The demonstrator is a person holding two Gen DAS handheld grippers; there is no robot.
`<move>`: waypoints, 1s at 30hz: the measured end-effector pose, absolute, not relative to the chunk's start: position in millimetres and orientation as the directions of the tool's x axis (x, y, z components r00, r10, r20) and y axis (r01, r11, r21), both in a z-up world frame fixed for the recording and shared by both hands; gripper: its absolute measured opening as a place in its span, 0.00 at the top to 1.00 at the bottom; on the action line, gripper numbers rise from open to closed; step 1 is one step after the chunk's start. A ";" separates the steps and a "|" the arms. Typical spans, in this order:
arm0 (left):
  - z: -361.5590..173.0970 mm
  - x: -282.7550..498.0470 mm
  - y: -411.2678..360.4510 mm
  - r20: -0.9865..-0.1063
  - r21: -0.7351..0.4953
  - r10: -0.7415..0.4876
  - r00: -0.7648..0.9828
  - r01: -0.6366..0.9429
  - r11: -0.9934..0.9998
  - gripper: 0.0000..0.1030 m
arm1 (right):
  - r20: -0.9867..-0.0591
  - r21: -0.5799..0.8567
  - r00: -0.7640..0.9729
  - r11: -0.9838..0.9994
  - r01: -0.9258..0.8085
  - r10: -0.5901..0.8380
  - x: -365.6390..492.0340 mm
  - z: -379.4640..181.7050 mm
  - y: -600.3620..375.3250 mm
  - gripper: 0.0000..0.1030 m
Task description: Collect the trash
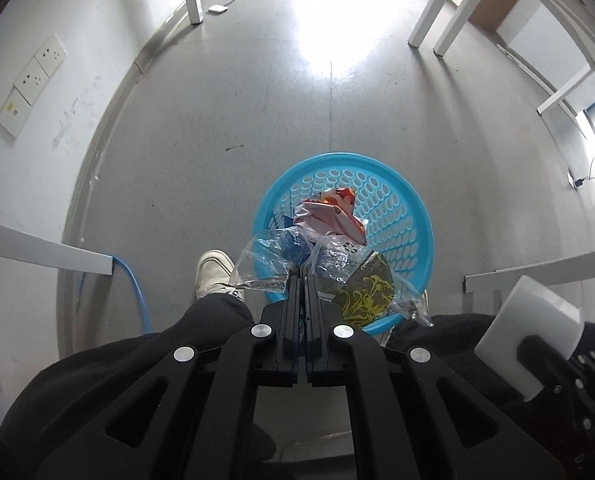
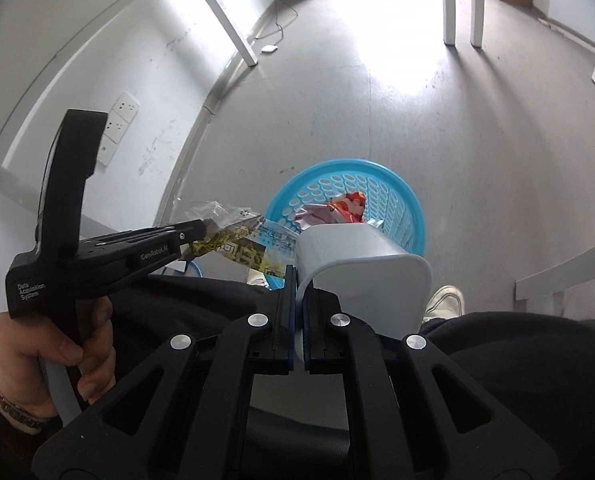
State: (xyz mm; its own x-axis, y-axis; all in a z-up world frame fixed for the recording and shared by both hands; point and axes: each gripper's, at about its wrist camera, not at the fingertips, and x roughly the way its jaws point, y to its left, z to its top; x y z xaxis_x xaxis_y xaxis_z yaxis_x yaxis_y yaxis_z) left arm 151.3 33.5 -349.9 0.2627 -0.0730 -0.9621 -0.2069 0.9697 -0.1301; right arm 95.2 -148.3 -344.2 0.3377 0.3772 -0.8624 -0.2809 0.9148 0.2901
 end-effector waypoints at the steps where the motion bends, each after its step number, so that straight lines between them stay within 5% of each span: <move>1: -354.9 156.3 33.2 -0.965 -0.139 -0.083 0.251 -0.215 0.967 0.99 | -0.869 0.300 0.319 0.915 -0.268 0.379 102.2 -350.9 -148.7 0.98; 17: -410.2 200.4 31.0 -0.981 -0.172 -0.134 0.140 -0.310 0.935 0.99 | -0.933 0.287 0.179 0.946 -0.151 0.312 184.9 -429.0 -136.8 0.98; 18: -409.8 201.5 31.4 -0.980 -0.176 -0.134 0.150 -0.312 0.934 0.97 | -0.933 0.290 0.175 0.946 -0.145 0.313 187.5 -431.5 -136.8 0.98; 21: -407.7 205.3 34.3 -0.975 -0.183 -0.129 0.182 -0.326 0.928 0.66 | -0.931 0.321 0.147 0.940 -0.115 0.336 193.3 -438.6 -142.0 0.97; 25: -400.2 202.0 38.1 -0.967 -0.221 -0.159 0.199 -0.341 0.914 0.58 | -0.927 0.335 0.139 0.936 -0.106 0.347 193.6 -440.5 -146.3 0.80; 30: -376.6 185.1 38.9 -0.964 -0.198 -0.123 0.236 -0.330 0.923 0.51 | -0.923 0.323 0.165 0.933 -0.158 0.348 181.0 -423.3 -146.7 0.80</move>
State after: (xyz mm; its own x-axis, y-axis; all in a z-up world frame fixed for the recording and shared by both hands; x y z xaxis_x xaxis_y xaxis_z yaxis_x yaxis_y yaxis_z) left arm 185.1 38.9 -376.6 0.2360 -0.1225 -0.9640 -0.3296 0.9231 -0.1980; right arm 181.0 -146.7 -423.3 0.1654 0.3476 -0.9229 -0.1582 0.9331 0.3230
